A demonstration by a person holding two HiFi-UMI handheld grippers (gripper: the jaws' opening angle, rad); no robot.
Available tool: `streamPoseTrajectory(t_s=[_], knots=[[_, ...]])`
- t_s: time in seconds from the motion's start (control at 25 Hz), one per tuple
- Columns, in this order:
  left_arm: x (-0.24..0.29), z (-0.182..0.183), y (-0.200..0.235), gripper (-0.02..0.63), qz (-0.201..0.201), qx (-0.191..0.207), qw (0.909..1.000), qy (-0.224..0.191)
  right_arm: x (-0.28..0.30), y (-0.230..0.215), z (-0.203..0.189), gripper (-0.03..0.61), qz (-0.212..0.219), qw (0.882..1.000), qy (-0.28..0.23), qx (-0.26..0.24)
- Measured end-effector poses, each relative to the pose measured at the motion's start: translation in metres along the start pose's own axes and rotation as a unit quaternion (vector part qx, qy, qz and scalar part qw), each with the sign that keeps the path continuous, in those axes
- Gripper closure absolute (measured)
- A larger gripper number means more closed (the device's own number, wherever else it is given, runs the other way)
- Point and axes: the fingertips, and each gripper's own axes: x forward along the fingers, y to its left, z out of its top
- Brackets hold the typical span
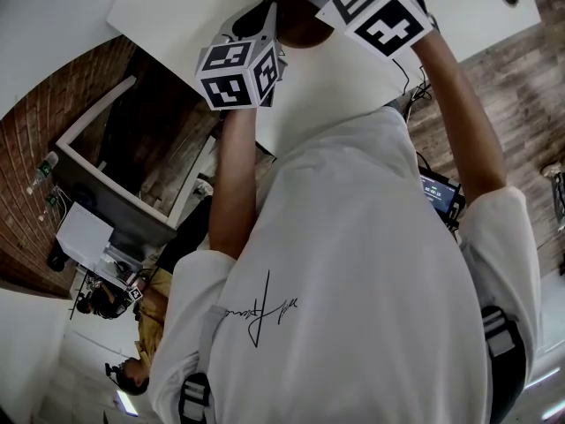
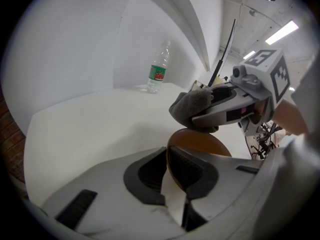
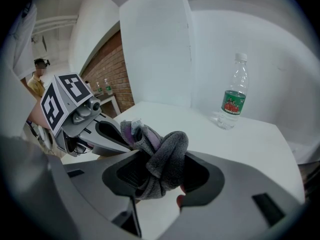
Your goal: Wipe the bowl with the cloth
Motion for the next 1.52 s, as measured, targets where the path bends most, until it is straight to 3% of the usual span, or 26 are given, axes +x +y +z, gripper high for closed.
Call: streamPoseTrajectory(t_s=[1.52], knots=[[0.0015,0.0005,0.001,0.581,0.009,0.001,1.0,0.0,-0.0041,-0.0042,-0.0055,0.396,-0.005,1.0,-0.008,0.013]])
